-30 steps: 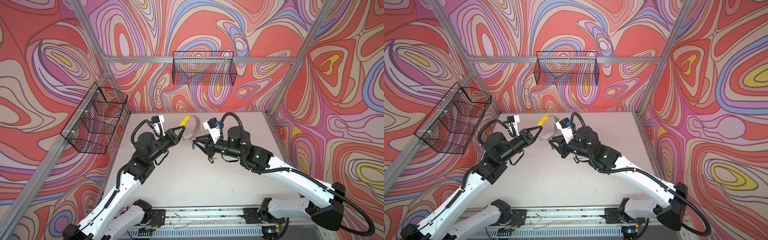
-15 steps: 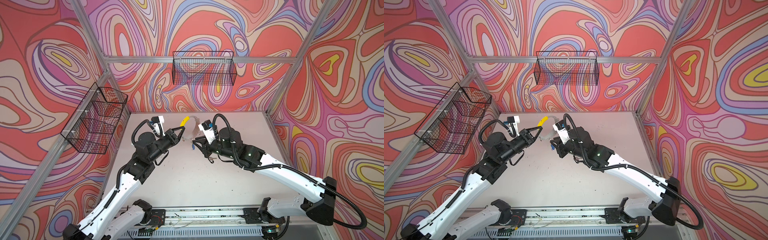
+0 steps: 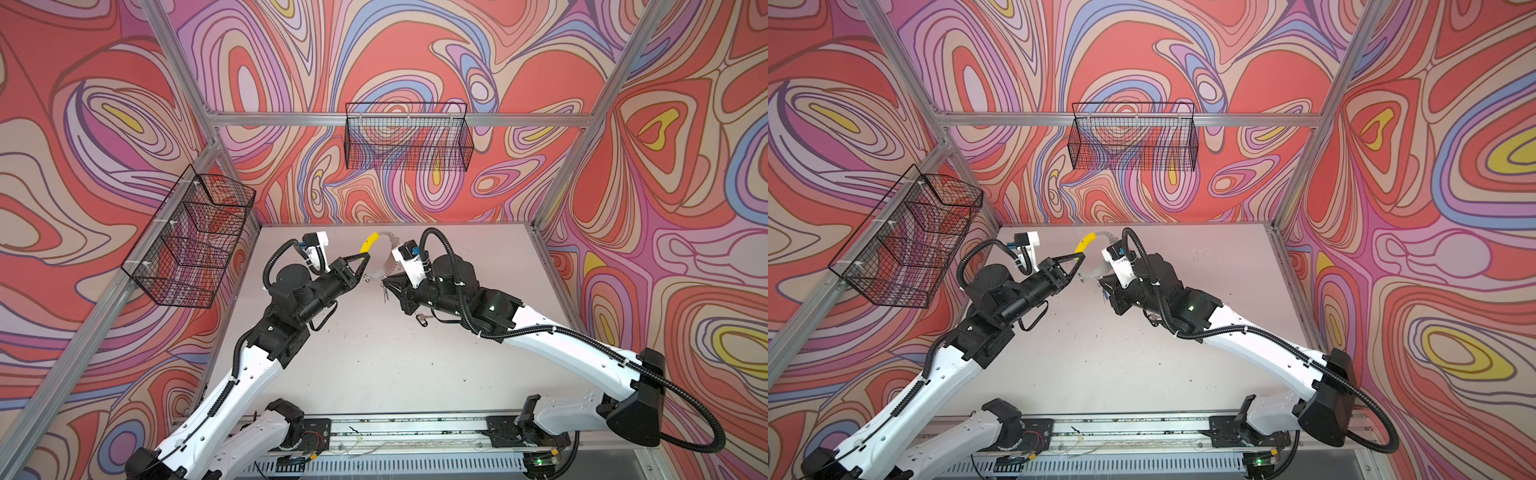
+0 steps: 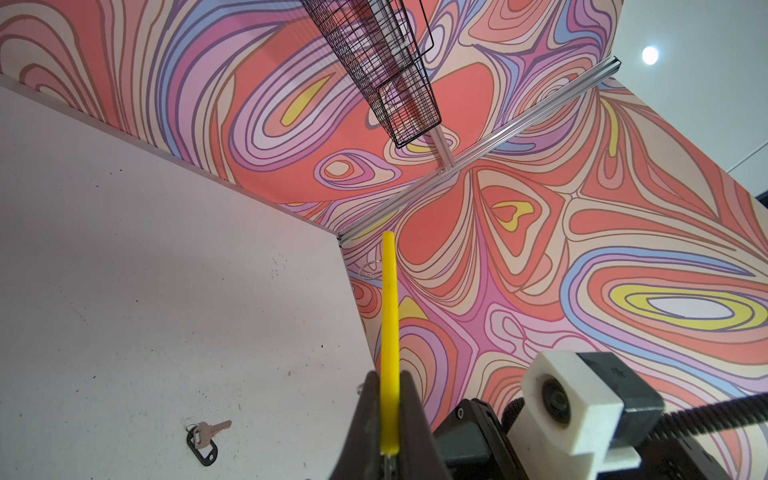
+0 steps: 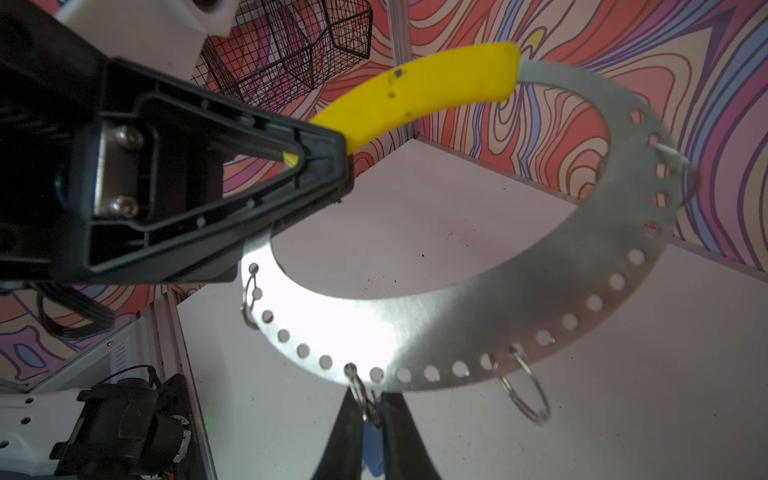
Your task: Put the keys on the keyring
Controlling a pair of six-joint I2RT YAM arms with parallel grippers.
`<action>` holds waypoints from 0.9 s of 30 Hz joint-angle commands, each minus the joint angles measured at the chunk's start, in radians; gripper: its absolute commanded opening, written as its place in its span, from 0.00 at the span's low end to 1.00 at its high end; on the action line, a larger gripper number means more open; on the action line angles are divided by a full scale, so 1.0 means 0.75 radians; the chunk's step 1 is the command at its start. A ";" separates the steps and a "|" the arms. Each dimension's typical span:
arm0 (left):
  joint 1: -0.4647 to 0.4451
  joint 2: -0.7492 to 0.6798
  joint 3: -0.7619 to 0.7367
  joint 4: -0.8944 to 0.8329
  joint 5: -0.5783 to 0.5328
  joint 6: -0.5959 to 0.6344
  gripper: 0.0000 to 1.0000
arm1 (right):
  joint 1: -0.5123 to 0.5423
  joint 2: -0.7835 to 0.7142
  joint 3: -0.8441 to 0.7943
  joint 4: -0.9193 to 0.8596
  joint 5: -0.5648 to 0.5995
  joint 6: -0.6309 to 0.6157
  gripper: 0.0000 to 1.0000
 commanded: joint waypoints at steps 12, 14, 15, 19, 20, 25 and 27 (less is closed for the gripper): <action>-0.006 0.013 0.032 -0.009 0.011 -0.015 0.00 | 0.012 -0.028 0.036 0.016 -0.008 -0.017 0.02; -0.005 0.015 0.034 -0.017 0.015 -0.015 0.00 | 0.012 -0.031 0.039 0.012 -0.008 -0.020 0.01; -0.006 0.016 0.036 -0.026 0.017 -0.013 0.00 | 0.012 -0.034 0.046 0.007 -0.009 -0.020 0.01; -0.007 0.024 0.054 -0.076 0.018 0.012 0.00 | 0.013 -0.028 0.082 -0.054 0.000 -0.022 0.00; -0.005 0.024 0.062 -0.096 0.018 0.023 0.00 | 0.013 -0.022 0.099 -0.074 0.002 -0.021 0.00; -0.006 0.045 0.114 -0.217 0.016 0.108 0.00 | 0.012 0.051 0.238 -0.279 0.023 0.030 0.00; -0.006 0.054 0.125 -0.233 0.027 0.126 0.00 | 0.012 0.099 0.313 -0.388 0.001 0.054 0.00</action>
